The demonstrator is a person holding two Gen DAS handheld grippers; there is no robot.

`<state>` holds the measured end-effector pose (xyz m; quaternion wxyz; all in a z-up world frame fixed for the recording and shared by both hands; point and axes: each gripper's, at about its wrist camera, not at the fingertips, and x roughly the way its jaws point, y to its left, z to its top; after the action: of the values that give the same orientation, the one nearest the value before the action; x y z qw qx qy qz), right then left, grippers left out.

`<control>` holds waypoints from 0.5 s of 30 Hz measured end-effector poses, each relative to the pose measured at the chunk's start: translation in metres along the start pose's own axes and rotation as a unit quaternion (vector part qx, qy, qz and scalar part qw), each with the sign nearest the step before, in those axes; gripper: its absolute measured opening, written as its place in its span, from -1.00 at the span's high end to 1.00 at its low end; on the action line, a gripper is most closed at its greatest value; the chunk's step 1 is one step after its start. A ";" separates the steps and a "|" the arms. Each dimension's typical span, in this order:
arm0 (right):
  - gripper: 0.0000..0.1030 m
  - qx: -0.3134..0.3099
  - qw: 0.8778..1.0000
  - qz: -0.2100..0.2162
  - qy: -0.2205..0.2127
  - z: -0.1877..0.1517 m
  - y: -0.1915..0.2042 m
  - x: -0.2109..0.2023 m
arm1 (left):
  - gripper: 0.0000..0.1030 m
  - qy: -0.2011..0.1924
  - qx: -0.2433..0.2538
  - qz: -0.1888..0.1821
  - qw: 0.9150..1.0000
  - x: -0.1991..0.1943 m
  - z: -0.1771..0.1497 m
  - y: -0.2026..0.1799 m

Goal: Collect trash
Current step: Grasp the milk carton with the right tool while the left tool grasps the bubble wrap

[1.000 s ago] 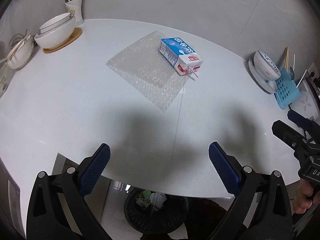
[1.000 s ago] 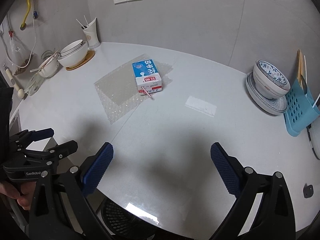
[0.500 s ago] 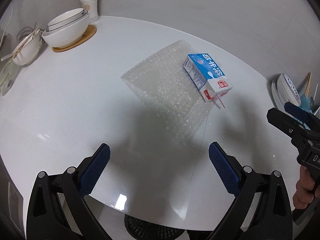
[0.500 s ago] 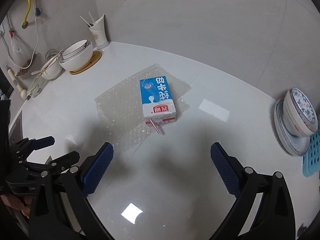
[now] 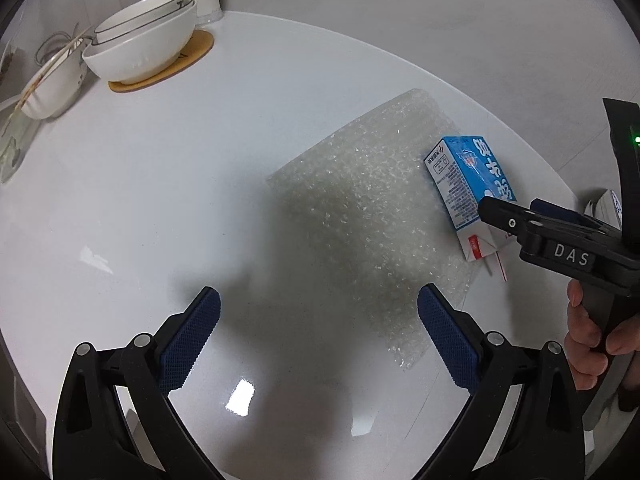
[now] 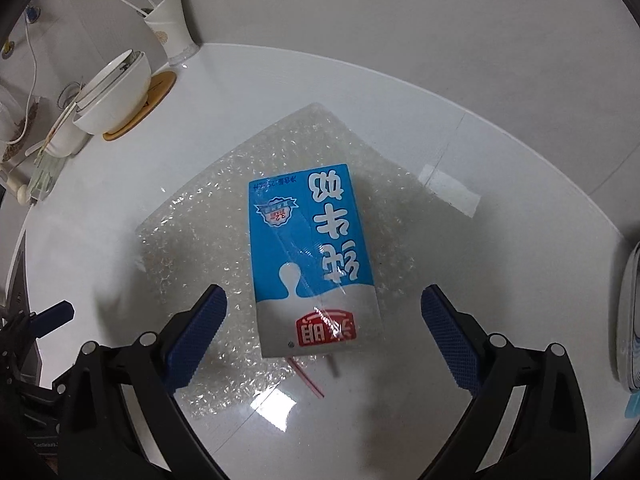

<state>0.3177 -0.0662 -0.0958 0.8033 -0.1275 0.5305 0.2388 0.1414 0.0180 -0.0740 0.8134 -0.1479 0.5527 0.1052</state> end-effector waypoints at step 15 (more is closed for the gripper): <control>-0.24 0.076 0.997 0.024 -0.002 -0.028 -0.041 -0.026 | -0.88 0.024 0.030 -0.001 0.999 0.046 0.030 -0.018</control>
<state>0.3086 -0.1208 -0.0857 0.8054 -0.0532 0.5487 0.2177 0.1905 0.0119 -0.1040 0.8042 -0.1265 0.5747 0.0838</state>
